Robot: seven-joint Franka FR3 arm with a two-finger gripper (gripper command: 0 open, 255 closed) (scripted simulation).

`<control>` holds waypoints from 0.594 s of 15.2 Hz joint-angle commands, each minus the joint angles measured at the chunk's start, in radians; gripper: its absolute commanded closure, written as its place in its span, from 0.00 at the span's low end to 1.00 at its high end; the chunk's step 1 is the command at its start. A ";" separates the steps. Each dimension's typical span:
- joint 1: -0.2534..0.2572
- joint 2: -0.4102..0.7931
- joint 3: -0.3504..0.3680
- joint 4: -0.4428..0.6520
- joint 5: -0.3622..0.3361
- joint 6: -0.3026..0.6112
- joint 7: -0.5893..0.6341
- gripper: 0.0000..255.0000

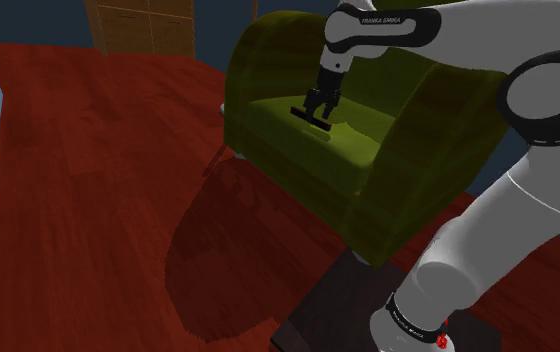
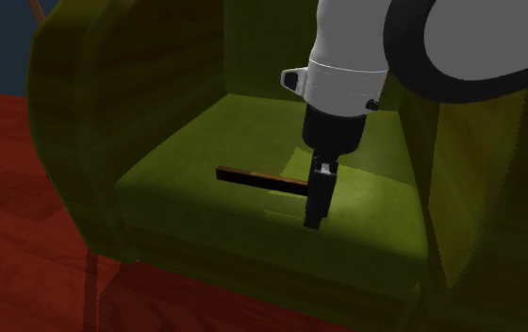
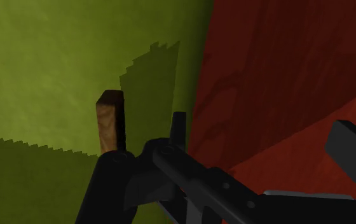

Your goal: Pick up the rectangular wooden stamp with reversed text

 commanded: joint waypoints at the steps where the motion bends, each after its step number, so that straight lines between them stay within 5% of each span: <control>1: -0.010 0.088 -0.022 0.082 0.014 -0.002 -0.028 0.00; 9: -0.090 0.430 -0.081 0.489 0.099 -0.101 -0.124 0.00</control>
